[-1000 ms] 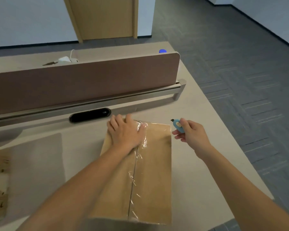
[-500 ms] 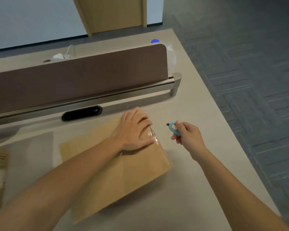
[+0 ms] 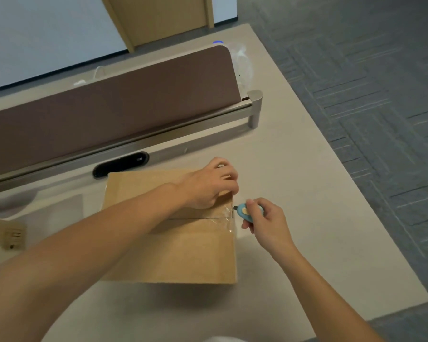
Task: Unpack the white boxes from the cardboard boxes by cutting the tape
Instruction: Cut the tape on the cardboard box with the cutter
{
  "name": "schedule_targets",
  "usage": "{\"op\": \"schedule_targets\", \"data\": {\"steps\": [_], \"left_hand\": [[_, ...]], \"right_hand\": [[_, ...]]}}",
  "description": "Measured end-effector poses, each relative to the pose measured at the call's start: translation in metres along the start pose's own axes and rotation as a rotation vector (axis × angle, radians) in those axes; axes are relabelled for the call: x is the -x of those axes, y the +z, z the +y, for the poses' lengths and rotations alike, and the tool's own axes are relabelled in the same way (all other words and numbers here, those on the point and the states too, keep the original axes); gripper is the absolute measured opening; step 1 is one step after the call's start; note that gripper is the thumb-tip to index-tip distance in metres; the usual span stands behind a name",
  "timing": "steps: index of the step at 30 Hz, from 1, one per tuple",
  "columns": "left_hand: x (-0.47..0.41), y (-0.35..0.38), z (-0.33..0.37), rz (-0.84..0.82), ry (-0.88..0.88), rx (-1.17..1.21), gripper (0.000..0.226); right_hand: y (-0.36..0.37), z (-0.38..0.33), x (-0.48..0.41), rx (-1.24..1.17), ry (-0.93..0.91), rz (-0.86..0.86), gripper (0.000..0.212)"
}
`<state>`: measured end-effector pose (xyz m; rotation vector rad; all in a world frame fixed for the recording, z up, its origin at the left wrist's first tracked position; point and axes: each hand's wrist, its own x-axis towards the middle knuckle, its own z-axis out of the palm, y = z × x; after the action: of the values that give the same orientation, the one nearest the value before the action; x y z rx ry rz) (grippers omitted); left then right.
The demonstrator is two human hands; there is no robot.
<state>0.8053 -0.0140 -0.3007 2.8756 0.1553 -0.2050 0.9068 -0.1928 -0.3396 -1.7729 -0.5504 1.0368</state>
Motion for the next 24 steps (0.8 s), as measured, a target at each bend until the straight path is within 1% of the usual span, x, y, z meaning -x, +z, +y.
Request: {"op": "schedule_targets", "data": {"steps": [4, 9, 12, 14, 24], "left_hand": [[-0.002, -0.003, 0.002, -0.061, -0.048, -0.009, 0.03], [-0.004, -0.007, 0.003, -0.09, -0.054, -0.005, 0.031], [-0.003, -0.007, 0.003, -0.07, -0.051, 0.018, 0.033], [-0.004, -0.007, 0.003, -0.065, -0.059, 0.033, 0.033], [-0.006, -0.009, 0.005, -0.095, -0.082, 0.05, 0.031]], "right_hand": [[0.007, 0.004, 0.004, -0.02, -0.07, 0.038, 0.021], [0.01, 0.005, 0.005, 0.108, -0.171, 0.022, 0.017], [0.007, 0.01, 0.004, 0.171, -0.28, 0.061, 0.016], [0.004, 0.013, 0.002, 0.156, -0.289, 0.083, 0.015], [0.003, 0.017, -0.005, 0.161, -0.311, 0.079, 0.018]]}}
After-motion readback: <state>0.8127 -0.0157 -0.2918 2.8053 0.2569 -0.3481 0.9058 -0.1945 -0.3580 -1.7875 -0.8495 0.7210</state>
